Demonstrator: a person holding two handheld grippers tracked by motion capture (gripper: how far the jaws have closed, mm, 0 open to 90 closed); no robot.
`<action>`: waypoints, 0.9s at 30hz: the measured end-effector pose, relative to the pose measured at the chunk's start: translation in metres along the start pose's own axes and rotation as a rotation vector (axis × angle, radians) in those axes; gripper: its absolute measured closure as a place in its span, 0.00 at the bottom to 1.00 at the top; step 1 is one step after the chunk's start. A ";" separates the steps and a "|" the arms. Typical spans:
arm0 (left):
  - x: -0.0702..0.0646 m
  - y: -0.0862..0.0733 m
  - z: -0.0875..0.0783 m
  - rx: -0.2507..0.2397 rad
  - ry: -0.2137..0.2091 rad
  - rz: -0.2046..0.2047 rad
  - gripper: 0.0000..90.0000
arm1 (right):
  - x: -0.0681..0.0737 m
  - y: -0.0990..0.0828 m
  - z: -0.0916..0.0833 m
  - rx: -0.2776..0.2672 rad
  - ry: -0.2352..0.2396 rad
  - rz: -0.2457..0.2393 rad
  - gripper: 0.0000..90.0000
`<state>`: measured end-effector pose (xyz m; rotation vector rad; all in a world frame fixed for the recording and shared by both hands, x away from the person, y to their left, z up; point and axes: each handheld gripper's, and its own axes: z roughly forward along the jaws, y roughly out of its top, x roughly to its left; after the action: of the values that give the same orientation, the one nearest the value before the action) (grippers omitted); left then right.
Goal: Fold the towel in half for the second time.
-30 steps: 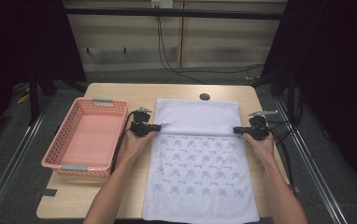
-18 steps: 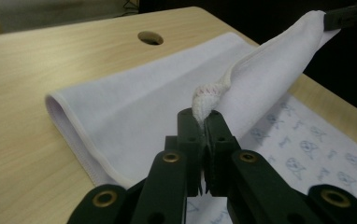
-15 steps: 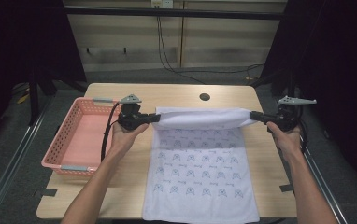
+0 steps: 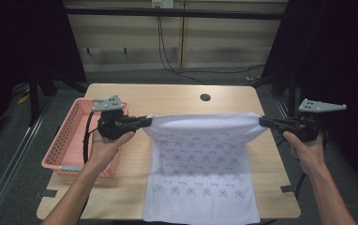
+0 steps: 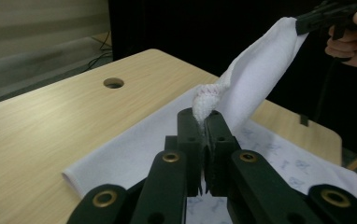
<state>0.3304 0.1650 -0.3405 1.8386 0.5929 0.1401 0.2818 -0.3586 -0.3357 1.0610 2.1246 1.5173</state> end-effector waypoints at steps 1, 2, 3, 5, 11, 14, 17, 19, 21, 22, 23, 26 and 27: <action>-0.003 -0.003 -0.004 -0.009 -0.006 0.000 0.97 | 0.005 -0.001 -0.005 -0.012 0.004 -0.002 0.96; -0.006 -0.007 -0.007 -0.006 -0.008 0.005 0.97 | 0.010 -0.004 -0.009 -0.023 0.024 -0.001 0.96; -0.009 -0.012 -0.008 0.009 -0.010 0.013 0.97 | 0.016 -0.009 -0.013 -0.015 0.028 -0.008 0.96; -0.014 -0.024 -0.007 0.042 0.000 0.013 0.97 | 0.027 -0.022 -0.015 0.019 0.037 -0.018 0.96; -0.032 -0.080 0.000 0.134 -0.042 -0.005 0.97 | 0.041 -0.082 -0.013 0.113 0.058 0.033 0.95; -0.039 -0.108 0.000 0.179 -0.066 -0.053 0.96 | 0.047 -0.108 -0.012 0.147 0.083 0.053 0.95; -0.043 -0.131 0.004 0.235 -0.080 -0.071 0.96 | 0.053 -0.130 -0.009 0.187 0.110 0.069 0.93; -0.046 -0.143 0.007 0.285 -0.089 -0.058 0.95 | 0.057 -0.142 -0.006 0.221 0.130 0.072 0.92; -0.047 -0.153 0.009 0.319 -0.103 -0.062 0.95 | 0.061 -0.151 -0.004 0.268 0.153 0.062 0.90; -0.048 -0.158 0.009 0.327 -0.107 -0.067 0.94 | 0.063 -0.153 -0.004 0.299 0.153 0.047 0.88; -0.050 -0.160 0.010 0.341 -0.111 -0.065 0.93 | 0.065 -0.156 -0.004 0.304 0.180 0.051 0.88; -0.057 -0.165 0.010 0.373 -0.138 -0.043 0.90 | 0.071 -0.161 -0.008 0.347 0.202 0.029 0.85; -0.060 -0.166 0.009 0.374 -0.135 -0.029 0.88 | 0.072 -0.162 -0.010 0.344 0.220 0.031 0.84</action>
<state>0.2281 0.1678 -0.4846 2.1785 0.5776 -0.1225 0.1654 -0.3392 -0.4686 1.0796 2.6034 1.3659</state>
